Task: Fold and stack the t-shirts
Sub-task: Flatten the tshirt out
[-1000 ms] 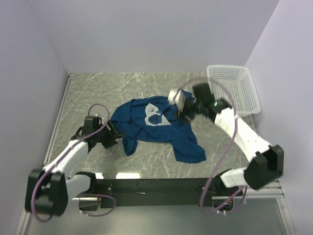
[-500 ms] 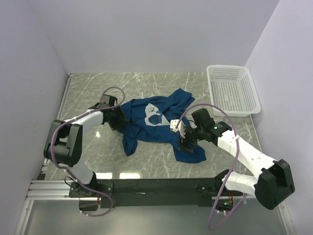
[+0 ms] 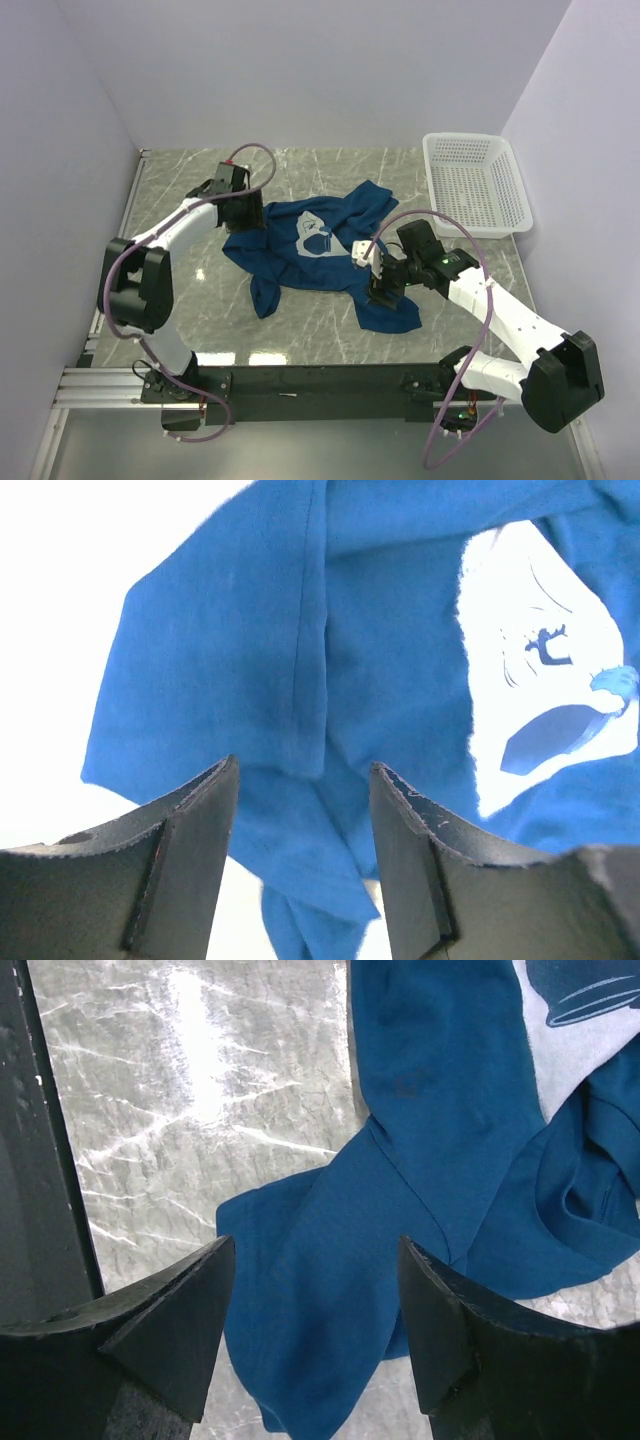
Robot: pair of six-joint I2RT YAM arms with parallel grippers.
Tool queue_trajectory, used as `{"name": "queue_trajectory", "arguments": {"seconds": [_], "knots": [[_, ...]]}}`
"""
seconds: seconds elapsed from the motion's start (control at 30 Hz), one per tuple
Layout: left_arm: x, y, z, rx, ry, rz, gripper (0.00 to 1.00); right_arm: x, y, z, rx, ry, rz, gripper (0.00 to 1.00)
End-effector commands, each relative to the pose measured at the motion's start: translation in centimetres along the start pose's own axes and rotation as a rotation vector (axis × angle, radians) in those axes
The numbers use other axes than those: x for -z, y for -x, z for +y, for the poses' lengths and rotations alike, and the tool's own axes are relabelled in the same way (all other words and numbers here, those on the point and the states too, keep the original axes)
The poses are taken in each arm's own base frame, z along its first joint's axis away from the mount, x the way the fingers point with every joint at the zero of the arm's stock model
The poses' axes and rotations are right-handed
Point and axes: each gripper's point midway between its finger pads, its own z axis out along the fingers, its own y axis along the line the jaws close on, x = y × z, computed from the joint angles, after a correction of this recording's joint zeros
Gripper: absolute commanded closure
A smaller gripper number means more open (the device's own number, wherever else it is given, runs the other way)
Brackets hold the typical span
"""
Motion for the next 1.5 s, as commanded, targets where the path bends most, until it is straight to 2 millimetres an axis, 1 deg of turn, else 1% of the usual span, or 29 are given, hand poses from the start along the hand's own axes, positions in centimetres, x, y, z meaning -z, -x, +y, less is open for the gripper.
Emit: {"name": "queue_trajectory", "arguments": {"seconds": [0.0,0.13,0.3,0.4,0.43,0.47,0.53,0.6,0.67,0.7,0.77,0.8,0.87,0.9,0.93,0.97,1.03,1.07,1.1,1.13,1.17,1.2,1.23,1.27,1.3,1.33,1.37,1.4,1.47], "knots": [[-1.6,-0.7,1.1,-0.153,0.070,0.076,0.40,0.1,0.6,-0.2,0.000,-0.004,-0.041,0.28],[-2.5,-0.2,0.6,-0.195,0.107,0.084,0.40,0.4,0.7,-0.4,-0.015,-0.006,-0.058,0.28],[-4.2,-1.6,0.8,-0.214,0.159,0.142,0.45,0.5,0.5,-0.5,-0.028,0.000,-0.057,0.28],[-4.6,-1.4,1.1,-0.206,0.195,0.133,0.58,0.5,0.4,-0.5,-0.037,0.000,-0.058,0.28],[-4.4,-1.0,1.4,-0.207,0.217,0.118,0.71,0.5,0.4,-0.5,-0.035,-0.002,-0.059,0.28],[-4.2,-0.6,1.5,-0.205,0.230,0.103,0.77,0.5,0.4,-0.4,-0.036,0.003,-0.061,0.28],[-3.4,1.2,1.6,-0.207,0.269,0.050,0.99,0.6,0.4,-0.4,-0.039,0.004,-0.060,0.28],[-2.5,2.7,1.9,-0.222,0.303,0.010,0.99,0.6,0.4,-0.4,-0.042,0.004,-0.060,0.28],[-1.1,5.7,2.9,-0.244,0.393,-0.069,0.99,0.6,0.4,-0.4,-0.041,0.005,-0.059,0.28],[0.2,8.7,3.6,-0.215,0.428,-0.136,1.00,0.7,0.5,-0.4,-0.042,0.002,-0.062,0.28],[1.3,12.1,5.9,-0.153,0.499,-0.200,1.00,0.8,0.6,-0.6,-0.040,-0.007,-0.064,0.28],[3.2,16.0,8.2,-0.060,0.512,-0.281,0.99,0.9,0.6,-0.7,-0.040,-0.015,-0.064,0.28],[3.2,17.6,10.0,0.060,0.487,-0.274,0.71,1.0,0.6,-1.1,-0.042,-0.040,-0.062,0.28],[5.0,20.1,10.7,0.109,0.473,-0.333,0.46,1.1,0.5,-1.2,-0.040,-0.049,-0.060,0.28],[5.3,20.7,10.3,0.117,0.449,-0.341,0.34,1.2,0.3,-1.4,-0.038,-0.065,-0.056,0.28],[6.3,21.1,9.5,0.124,0.417,-0.356,0.27,1.3,0.2,-1.5,-0.032,-0.075,-0.055,0.28],[7.0,20.4,7.2,0.117,0.302,-0.352,0.23,1.5,0.0,-1.5,-0.012,-0.079,-0.047,0.28],[10.0,20.6,5.9,0.139,0.243,-0.410,0.22,1.5,-0.2,-1.3,0.027,-0.070,-0.044,0.28],[8.6,18.0,5.3,0.141,0.180,-0.359,0.23,1.5,-0.3,-1.1,0.056,-0.057,-0.042,0.28],[9.2,16.8,4.8,0.146,0.141,-0.360,0.23,1.4,-0.9,-0.3,0.078,-0.026,-0.026,0.28],[12.5,15.9,3.5,0.174,0.069,-0.410,0.23,1.4,-1.3,-0.4,0.140,-0.022,-0.007,0.28],[10.3,10.9,4.5,0.200,0.067,-0.310,0.24,1.4,-1.9,-0.4,0.161,-0.023,0.013,0.28],[10.6,9.3,2.5,0.196,-0.064,-0.298,0.25,1.3,-2.7,-0.2,0.178,-0.022,0.038,0.28],[13.0,7.6,1.5,0.232,-0.137,-0.327,0.25,1.2,-3.3,-0.4,0.197,-0.025,0.059,0.28],[10.8,2.3,2.1,0.276,-0.145,-0.219,0.26,1.2,-4.1,-0.6,0.196,-0.039,0.096,0.28],[11.1,0.4,0.4,0.277,-0.253,-0.192,0.29,0.9,-4.8,-0.5,0.190,-0.032,0.117,0.28],[12.4,-1.1,-0.5,0.316,-0.301,-0.208,0.28,0.8,-5.2,-0.5,0.176,-0.036,0.132,0.28],[10.9,-5.5,-1.3,0.310,-0.313,-0.117,0.28,0.6,-5.7,-0.6,0.159,-0.043,0.148,0.28],[11.0,-7.9,-2.6,0.325,-0.321,-0.110,0.28,0.2,-6.2,-0.6,0.130,-0.053,0.151,0.28]]}}
